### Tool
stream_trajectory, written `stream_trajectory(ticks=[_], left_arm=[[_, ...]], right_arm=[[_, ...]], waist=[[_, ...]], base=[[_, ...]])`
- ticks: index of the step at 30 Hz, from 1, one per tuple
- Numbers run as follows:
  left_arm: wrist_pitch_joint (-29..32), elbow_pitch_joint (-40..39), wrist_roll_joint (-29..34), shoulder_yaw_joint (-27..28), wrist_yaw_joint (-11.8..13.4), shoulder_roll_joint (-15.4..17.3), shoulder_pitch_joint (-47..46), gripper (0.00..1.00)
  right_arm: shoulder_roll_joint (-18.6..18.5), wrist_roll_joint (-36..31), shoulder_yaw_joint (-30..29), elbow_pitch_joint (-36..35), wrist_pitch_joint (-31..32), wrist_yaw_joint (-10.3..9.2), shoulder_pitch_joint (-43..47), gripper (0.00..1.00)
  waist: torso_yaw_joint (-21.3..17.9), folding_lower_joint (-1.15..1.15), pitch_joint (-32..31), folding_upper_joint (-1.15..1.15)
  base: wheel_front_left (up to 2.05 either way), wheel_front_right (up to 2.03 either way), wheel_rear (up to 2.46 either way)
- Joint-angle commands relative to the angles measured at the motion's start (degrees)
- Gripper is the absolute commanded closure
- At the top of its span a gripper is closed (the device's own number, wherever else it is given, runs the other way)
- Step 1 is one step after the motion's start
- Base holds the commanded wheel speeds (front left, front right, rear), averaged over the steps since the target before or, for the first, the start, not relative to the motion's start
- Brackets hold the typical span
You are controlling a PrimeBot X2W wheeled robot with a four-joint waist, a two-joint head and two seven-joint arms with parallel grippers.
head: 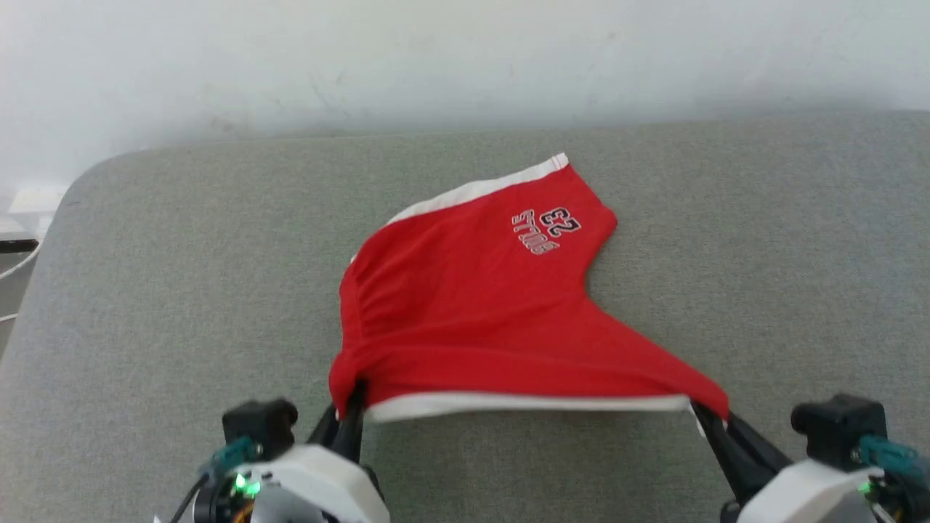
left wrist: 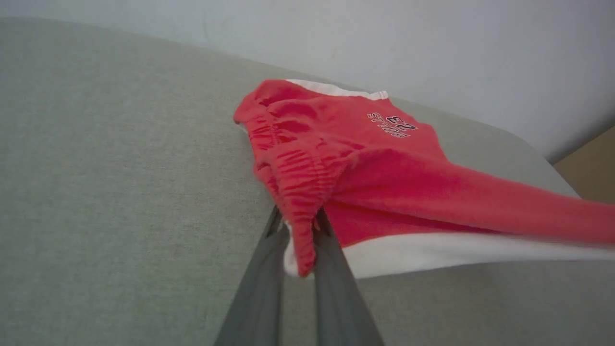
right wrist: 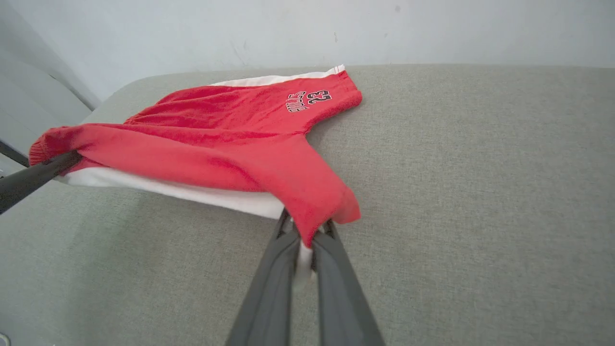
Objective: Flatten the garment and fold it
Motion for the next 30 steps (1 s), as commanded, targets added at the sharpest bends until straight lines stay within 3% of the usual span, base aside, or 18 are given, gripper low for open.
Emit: stream_trajectory(ticks=[1,6,10,16,30], left_arm=[[0.80,-1.89,-0.06,0.10,0.96,0.67,1.40,1.00],[5.11,-12.16,-0.35,0.14,4.08,2.33,6.78,1.00],[5.93,-13.49,-0.59,1.10,4.13,2.77,4.07,1.00],[7.05,-7.11,-1.62,0.87,1.38,1.78,-5.73,1.00],[9.72,17.43,-6.96,0.14,-5.46,-5.37,-30.24,1.00]], right_arm=[[0.17,-0.57,-0.50,-1.45,0.93,-0.13,1.14,1.00],[1.67,-0.27,-1.99,-6.31,7.10,-0.13,3.68,1.00],[0.80,1.11,-2.42,-4.27,8.74,-0.13,-2.58,1.00],[-2.65,3.99,-1.65,7.72,10.23,-0.13,-19.00,1.00],[-8.18,10.61,6.55,40.32,9.61,-0.13,-53.62,1.00]], waist=[[0.11,0.01,0.16,0.00],[0.10,0.01,1.94,0.00],[0.75,0.01,4.05,0.00],[3.32,0.01,7.53,0.00],[10.50,0.01,16.93,0.00]], base=[[0.00,0.00,0.00],[0.00,0.00,0.00],[0.00,0.00,0.00],[0.00,0.00,0.00],[0.00,0.00,0.00]])
